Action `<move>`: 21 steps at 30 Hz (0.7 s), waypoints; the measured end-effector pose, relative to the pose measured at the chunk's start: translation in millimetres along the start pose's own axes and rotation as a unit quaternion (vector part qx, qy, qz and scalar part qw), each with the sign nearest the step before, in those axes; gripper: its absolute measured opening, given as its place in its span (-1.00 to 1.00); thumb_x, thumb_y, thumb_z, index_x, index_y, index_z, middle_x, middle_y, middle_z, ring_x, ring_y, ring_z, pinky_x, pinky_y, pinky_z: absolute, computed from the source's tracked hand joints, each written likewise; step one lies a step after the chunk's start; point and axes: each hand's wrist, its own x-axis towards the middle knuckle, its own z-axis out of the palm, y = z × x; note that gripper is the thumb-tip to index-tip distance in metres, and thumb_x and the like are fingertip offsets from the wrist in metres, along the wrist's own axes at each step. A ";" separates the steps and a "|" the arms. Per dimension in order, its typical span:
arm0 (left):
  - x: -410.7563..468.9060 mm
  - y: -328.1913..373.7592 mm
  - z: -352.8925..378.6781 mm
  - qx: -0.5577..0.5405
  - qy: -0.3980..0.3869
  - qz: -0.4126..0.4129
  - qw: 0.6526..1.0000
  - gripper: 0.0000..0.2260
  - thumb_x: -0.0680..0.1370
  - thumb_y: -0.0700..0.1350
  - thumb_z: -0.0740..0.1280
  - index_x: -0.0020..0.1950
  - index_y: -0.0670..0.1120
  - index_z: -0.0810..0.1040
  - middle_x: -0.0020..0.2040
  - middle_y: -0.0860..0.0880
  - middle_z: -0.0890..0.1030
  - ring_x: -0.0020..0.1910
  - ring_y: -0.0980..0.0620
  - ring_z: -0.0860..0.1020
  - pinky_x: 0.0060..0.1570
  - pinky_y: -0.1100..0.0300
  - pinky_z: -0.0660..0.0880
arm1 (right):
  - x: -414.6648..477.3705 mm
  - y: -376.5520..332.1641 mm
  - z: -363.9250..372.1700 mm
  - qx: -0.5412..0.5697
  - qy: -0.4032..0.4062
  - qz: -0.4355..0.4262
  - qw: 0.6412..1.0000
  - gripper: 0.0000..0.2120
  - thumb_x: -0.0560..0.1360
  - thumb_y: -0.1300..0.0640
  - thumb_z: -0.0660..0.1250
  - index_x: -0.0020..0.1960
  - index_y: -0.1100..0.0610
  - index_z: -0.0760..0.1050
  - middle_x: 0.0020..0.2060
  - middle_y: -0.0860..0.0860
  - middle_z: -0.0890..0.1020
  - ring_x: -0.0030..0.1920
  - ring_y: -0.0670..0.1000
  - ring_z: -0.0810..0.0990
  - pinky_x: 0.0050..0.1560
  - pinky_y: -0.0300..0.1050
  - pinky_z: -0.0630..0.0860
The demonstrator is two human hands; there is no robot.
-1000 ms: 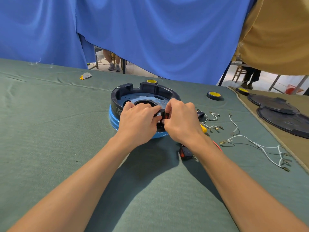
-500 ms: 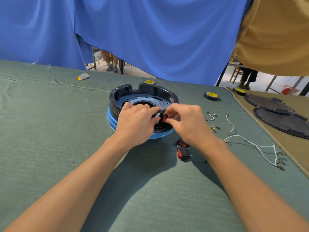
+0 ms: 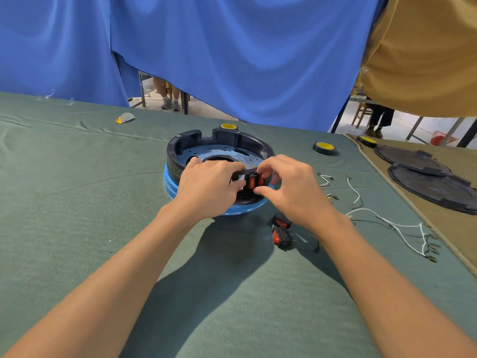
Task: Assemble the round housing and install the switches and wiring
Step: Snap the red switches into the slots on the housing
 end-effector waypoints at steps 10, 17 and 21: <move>26.0 2.7 -16.4 -0.054 -0.141 -0.027 0.988 -0.86 0.46 -0.04 0.45 -0.01 0.00 0.60 -0.08 0.03 0.62 -0.03 -0.12 0.54 -0.17 0.05 0.39 | -4.2 2.1 2.3 0.093 0.177 0.083 0.976 -0.87 0.43 0.17 0.30 -0.06 0.12 0.59 -0.23 -0.08 0.61 -0.27 -0.08 0.51 -0.27 -0.40 0.40; 20.0 2.5 -12.6 -0.098 -0.079 -0.067 0.990 -0.77 0.40 -0.07 0.53 0.01 -0.10 0.66 -0.04 -0.06 0.70 0.08 -0.11 0.57 0.02 -0.04 0.53 | -6.0 4.8 9.7 0.090 0.224 0.104 0.965 -0.91 0.45 0.24 0.31 -0.11 0.14 0.60 -0.30 -0.08 0.58 -0.31 -0.14 0.49 -0.29 -0.45 0.36; 18.7 2.4 -12.9 -0.102 -0.070 -0.080 0.989 -0.79 0.38 -0.06 0.53 -0.03 -0.07 0.68 -0.06 -0.05 0.70 0.06 -0.10 0.57 0.02 -0.03 0.52 | -8.4 -4.1 12.1 0.077 0.201 0.093 0.972 -0.96 0.43 0.22 0.36 -0.15 0.14 0.59 -0.31 -0.08 0.59 -0.37 -0.07 0.49 -0.27 -0.21 0.47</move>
